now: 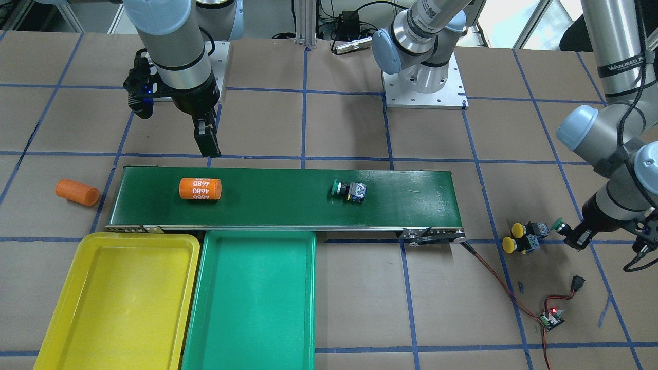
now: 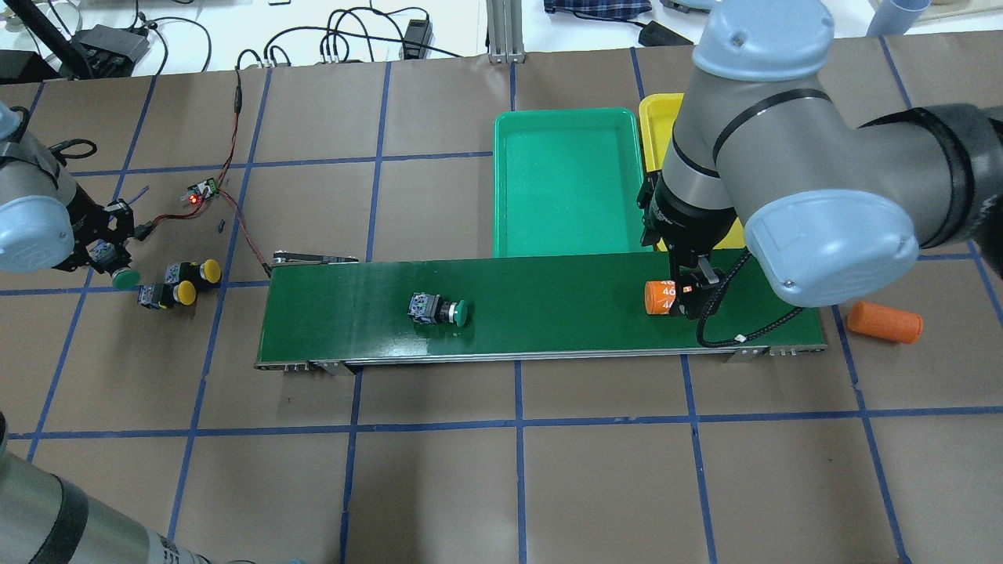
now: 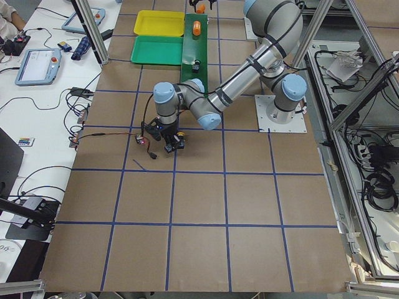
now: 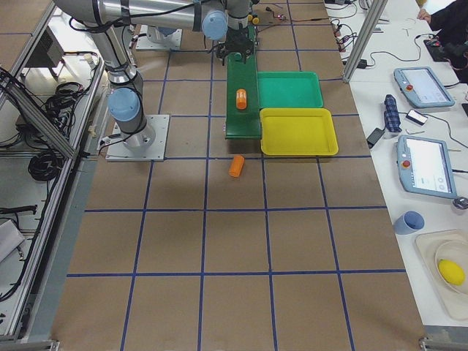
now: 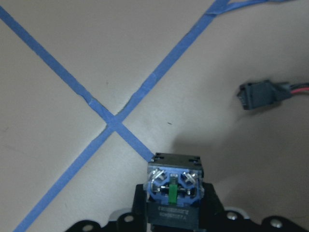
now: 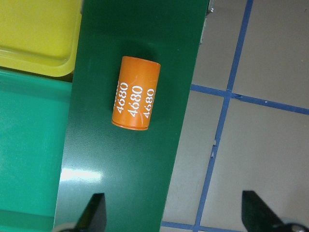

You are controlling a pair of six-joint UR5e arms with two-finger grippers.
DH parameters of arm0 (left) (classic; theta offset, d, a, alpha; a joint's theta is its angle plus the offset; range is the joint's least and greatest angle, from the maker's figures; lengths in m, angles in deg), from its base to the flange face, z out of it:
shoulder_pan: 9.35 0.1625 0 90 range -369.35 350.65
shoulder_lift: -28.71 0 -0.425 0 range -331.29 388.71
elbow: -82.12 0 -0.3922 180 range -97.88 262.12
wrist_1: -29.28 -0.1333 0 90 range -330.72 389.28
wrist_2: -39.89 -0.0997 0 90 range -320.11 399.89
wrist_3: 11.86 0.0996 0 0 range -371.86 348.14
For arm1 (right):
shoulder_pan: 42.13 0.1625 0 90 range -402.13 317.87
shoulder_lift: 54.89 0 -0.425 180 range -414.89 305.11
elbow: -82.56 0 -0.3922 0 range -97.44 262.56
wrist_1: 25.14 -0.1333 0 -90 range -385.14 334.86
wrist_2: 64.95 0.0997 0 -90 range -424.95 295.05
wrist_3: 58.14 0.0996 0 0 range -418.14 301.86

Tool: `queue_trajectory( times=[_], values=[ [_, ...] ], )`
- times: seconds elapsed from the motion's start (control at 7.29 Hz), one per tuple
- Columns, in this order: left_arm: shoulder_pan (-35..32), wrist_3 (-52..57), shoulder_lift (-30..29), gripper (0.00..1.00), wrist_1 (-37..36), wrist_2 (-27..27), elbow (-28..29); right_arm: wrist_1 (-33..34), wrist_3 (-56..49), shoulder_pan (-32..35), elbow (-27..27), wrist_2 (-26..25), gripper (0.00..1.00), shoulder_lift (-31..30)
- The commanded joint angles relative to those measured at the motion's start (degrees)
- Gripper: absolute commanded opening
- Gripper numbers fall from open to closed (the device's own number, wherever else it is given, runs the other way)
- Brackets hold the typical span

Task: Sort buttons by color to trays
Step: 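Grasp another green switch with the left gripper while the right gripper hovers over the belt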

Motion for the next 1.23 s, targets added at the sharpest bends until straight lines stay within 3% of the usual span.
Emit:
queue_trajectory(
  times=[0.0, 0.27, 0.69, 1.1],
  values=[
    [-2.15, -5.99, 2.61, 0.38, 2.85, 0.07, 0.00, 3.95, 2.43, 0.06, -3.10, 1.39, 1.00, -0.03],
    [-4.61, -10.66, 4.72, 0.37, 5.15, 0.07, 0.00, 4.04, 3.41, 0.24, -3.81, 2.98, 1.00, 0.40],
    [-5.85, -15.58, 7.36, 0.34, 9.54, 5.59, -0.09, 7.02, 4.64, 2.17, -3.90, 2.81, 1.00, 2.86],
    [-10.40, -22.61, 8.95, 0.34, 11.91, 5.34, -0.09, 10.19, 6.04, 2.35, -3.72, 2.72, 1.00, 4.80]
  ],
)
